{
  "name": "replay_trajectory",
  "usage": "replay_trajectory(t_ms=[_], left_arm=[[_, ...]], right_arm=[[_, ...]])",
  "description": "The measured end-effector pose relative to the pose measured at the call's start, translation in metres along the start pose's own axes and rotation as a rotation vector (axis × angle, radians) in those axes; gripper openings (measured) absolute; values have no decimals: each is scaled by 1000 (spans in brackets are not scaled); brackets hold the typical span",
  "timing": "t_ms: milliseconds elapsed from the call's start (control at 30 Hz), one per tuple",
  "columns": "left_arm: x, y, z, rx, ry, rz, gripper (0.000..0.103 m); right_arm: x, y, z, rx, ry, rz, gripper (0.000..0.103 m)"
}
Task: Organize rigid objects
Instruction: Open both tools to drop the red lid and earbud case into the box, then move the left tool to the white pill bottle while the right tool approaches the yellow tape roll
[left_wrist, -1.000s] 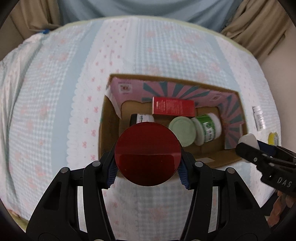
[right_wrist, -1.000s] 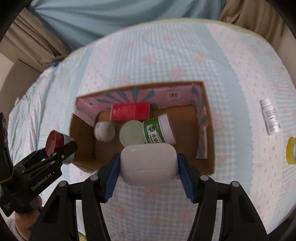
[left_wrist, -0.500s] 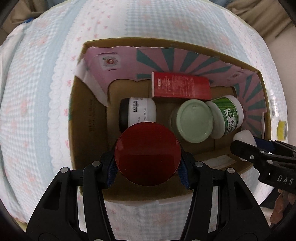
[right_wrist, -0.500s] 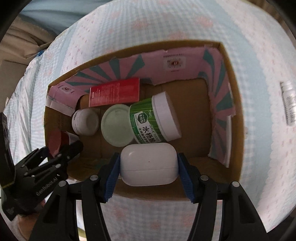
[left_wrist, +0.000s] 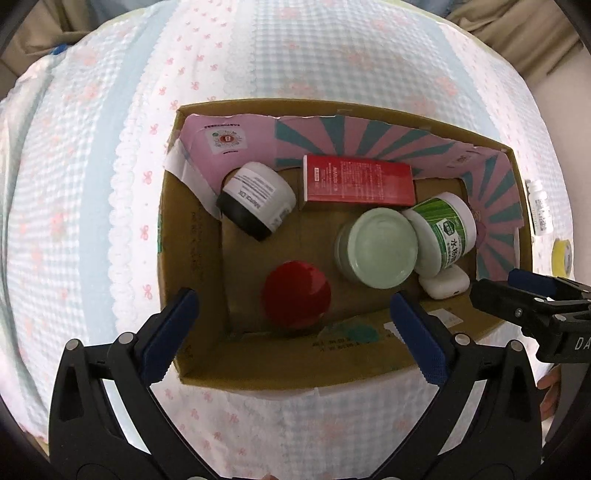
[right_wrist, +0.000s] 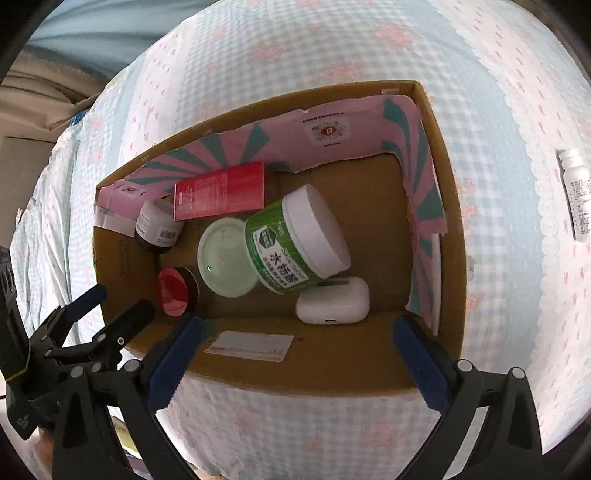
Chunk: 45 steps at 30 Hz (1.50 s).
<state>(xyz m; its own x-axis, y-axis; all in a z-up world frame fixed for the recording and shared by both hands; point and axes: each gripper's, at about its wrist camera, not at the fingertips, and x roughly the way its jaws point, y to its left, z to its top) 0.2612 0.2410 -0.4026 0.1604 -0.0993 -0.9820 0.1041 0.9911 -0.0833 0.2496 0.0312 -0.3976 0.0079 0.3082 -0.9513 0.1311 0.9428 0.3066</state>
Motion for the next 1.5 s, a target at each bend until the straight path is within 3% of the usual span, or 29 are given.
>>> replay_trajectory(t_ms=[400,633,933,1200,1500], left_arm=[[-54,2,-23,-18,-74,24,103],[-113,3,-41,-44,-147,49,103],[-195,-20,-61,-47,-259,24,103],[-239,-90,-68,-31,-340,-8,103],[-245,-236,-67,-5,-394,-16,103]], right_arm=[[-43,4,-22,5,-60,13,103],[-98,14,-53,-37,-160,12,103],[-170,6,-101,-75,-242,-64,103],[-226,-58,-137,-24,-322,-137,103],[-292,-183,-155,5,-434,-183,103]])
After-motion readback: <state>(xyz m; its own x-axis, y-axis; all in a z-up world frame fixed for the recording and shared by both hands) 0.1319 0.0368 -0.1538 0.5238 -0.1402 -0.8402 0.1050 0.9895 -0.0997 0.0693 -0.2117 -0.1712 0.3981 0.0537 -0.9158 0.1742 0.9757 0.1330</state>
